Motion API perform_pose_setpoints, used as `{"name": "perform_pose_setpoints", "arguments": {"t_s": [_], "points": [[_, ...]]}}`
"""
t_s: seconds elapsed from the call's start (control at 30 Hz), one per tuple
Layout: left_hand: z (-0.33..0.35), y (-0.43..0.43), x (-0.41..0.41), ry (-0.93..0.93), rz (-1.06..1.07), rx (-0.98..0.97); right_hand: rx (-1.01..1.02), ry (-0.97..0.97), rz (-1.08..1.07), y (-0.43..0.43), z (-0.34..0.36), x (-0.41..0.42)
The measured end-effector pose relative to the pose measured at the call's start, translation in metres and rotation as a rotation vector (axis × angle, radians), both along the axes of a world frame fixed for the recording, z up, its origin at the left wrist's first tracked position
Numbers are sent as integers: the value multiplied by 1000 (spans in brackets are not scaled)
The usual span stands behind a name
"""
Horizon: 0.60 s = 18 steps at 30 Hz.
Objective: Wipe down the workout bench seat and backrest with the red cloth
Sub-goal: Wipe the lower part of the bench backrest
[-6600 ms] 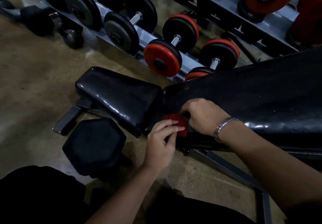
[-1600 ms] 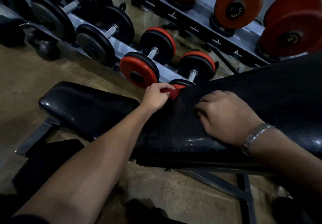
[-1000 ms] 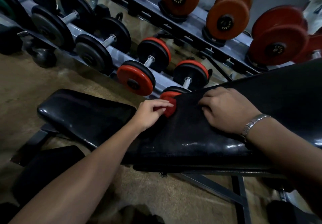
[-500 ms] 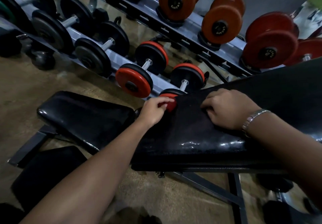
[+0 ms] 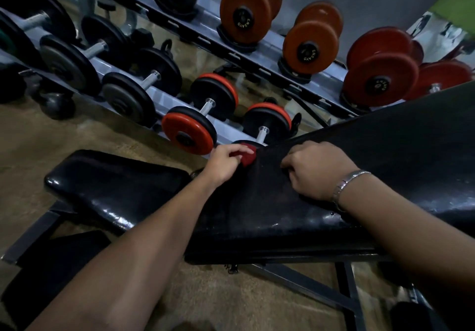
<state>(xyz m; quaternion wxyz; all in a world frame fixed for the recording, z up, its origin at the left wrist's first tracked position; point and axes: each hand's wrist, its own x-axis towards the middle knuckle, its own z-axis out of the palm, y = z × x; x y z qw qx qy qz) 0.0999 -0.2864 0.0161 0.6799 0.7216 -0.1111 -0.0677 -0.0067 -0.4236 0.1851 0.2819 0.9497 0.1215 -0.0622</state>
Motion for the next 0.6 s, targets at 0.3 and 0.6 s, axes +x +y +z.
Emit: {"name": "perform_pose_setpoints", "arguments": {"t_s": [0.3, 0.6], "points": [[-23, 24, 10, 18, 20, 87, 18, 15, -4, 1, 2, 2], [-45, 32, -22, -65, -3, -67, 30, -5, -2, -2, 2, 1]]}}
